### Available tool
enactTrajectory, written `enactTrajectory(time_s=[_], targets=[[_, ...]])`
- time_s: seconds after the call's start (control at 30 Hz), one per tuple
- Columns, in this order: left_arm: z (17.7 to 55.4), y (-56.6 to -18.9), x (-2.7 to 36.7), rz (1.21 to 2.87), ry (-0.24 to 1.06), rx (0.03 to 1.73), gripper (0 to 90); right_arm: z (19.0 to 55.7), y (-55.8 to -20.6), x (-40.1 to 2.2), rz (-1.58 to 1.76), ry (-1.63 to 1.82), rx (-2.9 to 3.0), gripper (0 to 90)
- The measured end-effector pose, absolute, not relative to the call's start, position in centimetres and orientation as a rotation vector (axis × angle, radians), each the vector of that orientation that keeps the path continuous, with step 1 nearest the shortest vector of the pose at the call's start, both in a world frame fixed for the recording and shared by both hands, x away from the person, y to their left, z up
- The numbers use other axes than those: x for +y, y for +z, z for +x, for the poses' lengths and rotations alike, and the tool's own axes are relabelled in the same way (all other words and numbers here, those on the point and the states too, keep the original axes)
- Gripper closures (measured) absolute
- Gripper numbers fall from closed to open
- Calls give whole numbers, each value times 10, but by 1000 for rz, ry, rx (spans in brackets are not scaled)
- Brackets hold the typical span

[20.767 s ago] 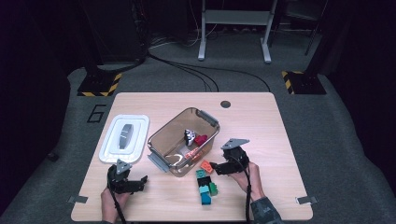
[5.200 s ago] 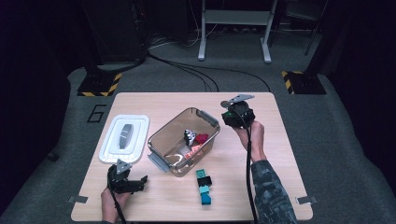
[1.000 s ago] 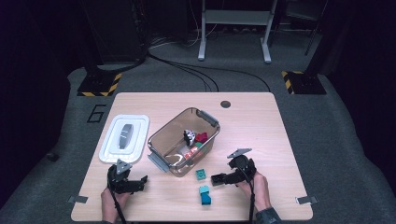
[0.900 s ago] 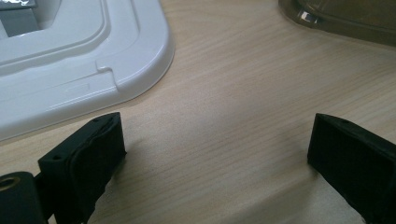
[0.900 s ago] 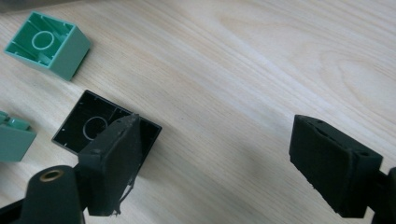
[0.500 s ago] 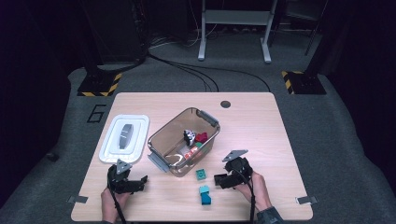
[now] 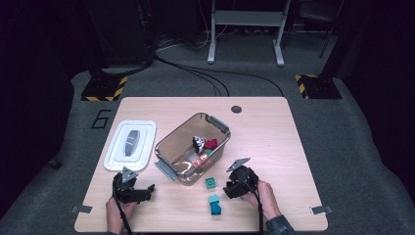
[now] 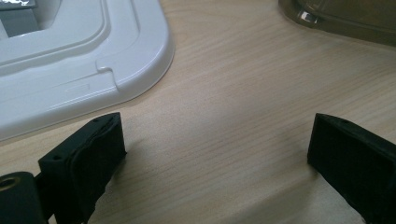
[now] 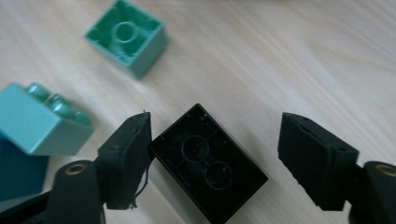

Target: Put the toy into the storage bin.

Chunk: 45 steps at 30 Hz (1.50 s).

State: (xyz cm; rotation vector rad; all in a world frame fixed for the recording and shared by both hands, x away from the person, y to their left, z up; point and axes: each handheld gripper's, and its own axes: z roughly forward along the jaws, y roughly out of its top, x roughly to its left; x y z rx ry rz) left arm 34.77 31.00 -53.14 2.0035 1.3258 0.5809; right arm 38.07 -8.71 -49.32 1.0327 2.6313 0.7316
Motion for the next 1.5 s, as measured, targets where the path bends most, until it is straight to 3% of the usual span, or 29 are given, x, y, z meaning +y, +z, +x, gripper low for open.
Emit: enactTrajectory(time_s=[0.33, 0.67, 0.93, 1.0, 1.07, 1.5], targets=[[348, -531, 310, 2003, 581, 1326, 40, 386, -490, -98, 1077, 759, 2608, 322], [348, -531, 310, 2007, 580, 1327, 40, 392, -493, -96, 1103, 714, 2612, 526], [348, -531, 310, 2007, 580, 1326, 40, 395, -493, -105, 1229, 714, 2555, 543], [348, -531, 310, 2006, 580, 1327, 40, 396, -493, -107, 1249, 707, 2557, 455], [348, -531, 310, 2007, 580, 1327, 40, 397, -494, -107, 1261, 672, 2574, 431], [348, -531, 310, 2008, 580, 1326, 40, 397, -495, -109, 1213, 670, 2585, 564]])
